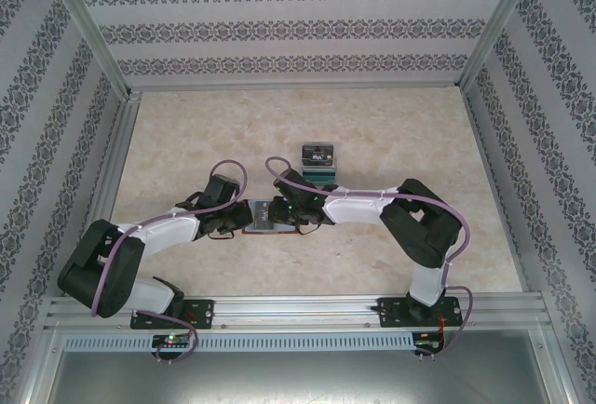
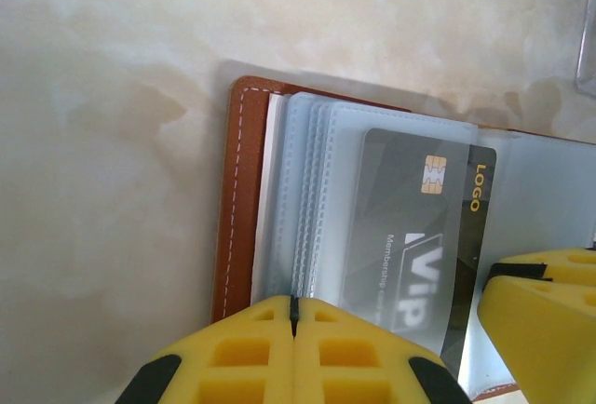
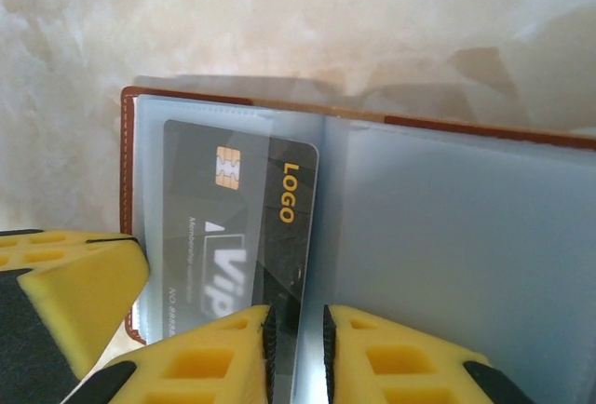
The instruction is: Take the credit cards out of the card holder
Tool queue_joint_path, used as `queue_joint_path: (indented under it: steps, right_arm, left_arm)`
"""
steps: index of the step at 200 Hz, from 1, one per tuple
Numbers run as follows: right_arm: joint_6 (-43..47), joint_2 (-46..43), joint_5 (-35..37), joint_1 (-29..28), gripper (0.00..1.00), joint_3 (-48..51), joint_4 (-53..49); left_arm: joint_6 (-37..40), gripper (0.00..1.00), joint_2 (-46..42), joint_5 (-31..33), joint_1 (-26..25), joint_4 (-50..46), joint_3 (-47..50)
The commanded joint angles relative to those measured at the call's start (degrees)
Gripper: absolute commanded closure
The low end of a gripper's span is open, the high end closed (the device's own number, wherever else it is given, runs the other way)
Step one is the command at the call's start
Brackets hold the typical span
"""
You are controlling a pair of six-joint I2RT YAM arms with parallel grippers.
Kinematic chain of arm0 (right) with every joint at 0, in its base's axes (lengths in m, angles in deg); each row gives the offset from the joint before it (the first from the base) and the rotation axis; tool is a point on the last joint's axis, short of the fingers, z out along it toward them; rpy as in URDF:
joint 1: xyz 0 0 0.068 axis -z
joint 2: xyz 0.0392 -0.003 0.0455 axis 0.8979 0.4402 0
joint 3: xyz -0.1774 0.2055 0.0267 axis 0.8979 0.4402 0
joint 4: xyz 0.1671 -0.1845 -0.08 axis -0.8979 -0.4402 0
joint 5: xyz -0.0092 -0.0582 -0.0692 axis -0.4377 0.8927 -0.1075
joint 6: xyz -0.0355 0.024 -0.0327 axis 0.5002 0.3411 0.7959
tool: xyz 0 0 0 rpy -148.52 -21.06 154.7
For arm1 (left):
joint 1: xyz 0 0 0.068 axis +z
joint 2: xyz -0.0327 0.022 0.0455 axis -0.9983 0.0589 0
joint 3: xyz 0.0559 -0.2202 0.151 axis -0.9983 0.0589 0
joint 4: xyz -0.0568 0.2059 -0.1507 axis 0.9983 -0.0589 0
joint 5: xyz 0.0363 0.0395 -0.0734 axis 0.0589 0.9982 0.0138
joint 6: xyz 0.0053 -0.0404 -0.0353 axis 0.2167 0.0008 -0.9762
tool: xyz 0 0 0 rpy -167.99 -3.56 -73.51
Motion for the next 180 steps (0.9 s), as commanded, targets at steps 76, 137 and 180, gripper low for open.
queue_joint_path:
  steps: [76, 137, 180]
  right_arm:
    - [-0.78, 2.44, -3.34, 0.48, 0.79, -0.11, 3.67]
    - [-1.23, 1.22, -2.62, 1.20, 0.89, 1.93, 4.44]
    - [-1.96, -0.56, -3.68, 3.20, 0.98, 5.94, 7.39]
  left_arm:
    - [0.71, 1.00, 1.34, -0.42, 0.47, -1.28, 0.09]
    - [0.90, 1.00, 1.37, -0.18, 0.50, -1.70, 0.03]
    - [1.09, 1.00, 1.42, 0.82, 0.50, -2.72, -0.17]
